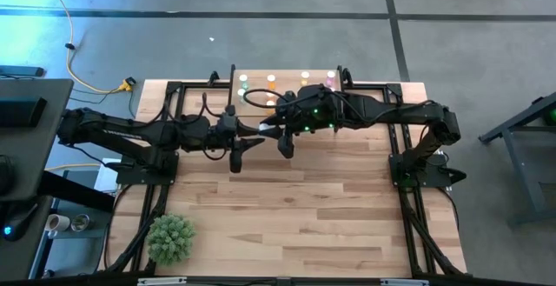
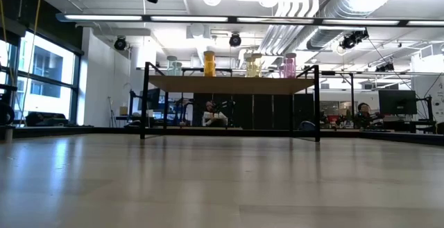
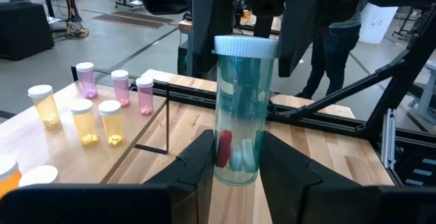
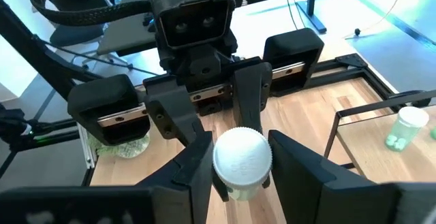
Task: Pick and place medicine bottles onto shelf by color
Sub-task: Put the blue pill bottle on the shelf aligned with the other blue pill bottles
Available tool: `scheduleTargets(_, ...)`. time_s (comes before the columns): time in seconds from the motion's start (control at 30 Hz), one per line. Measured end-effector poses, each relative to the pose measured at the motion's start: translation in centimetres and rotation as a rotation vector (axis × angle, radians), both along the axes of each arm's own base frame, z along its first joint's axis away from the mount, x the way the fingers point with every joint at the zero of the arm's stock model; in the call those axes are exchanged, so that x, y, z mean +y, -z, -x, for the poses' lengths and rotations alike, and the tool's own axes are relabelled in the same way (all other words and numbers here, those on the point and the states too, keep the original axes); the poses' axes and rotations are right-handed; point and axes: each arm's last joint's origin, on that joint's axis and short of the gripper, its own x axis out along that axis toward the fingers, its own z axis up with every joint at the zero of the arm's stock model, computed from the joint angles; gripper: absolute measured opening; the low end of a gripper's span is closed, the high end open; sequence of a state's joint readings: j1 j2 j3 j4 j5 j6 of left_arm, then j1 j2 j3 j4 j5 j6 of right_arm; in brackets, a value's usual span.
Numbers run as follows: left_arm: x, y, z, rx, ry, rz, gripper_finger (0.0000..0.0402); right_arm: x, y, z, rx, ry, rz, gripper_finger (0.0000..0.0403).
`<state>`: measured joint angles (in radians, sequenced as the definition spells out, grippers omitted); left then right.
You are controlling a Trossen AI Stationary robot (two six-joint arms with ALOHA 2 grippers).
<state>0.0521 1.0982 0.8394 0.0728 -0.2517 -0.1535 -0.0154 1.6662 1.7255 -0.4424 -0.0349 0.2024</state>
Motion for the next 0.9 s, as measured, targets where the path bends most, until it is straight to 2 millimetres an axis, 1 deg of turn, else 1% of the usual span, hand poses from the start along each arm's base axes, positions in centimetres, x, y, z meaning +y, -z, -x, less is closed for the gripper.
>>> scheduleTargets(0.2,0.01,-0.45,0.55,-0.017,-0.007,-0.002,0.009,-0.4,-0.2,0.03,-0.013,0.002,-0.004,0.0124)
scheduleTargets(0.47,-0.02,-0.49,0.57,-0.019,-0.004,-0.002,0.009,-0.39,-0.2,0.08,-0.009,-0.011,-0.009,0.0127)
scheduleTargets(0.57,-0.02,-0.49,0.57,-0.02,-0.004,-0.001,0.009,-0.37,-0.15,0.1,-0.004,-0.011,-0.023,0.0143)
scheduleTargets(0.77,0.03,-0.52,0.58,-0.023,-0.022,-0.004,0.009,-0.36,-0.24,0.08,-0.013,-0.014,-0.025,0.0198)
scheduleTargets(0.9,0.07,-0.6,0.58,-0.03,-0.035,-0.007,0.009,-0.49,-0.54,0.28,-0.026,-0.016,-0.013,0.0215)
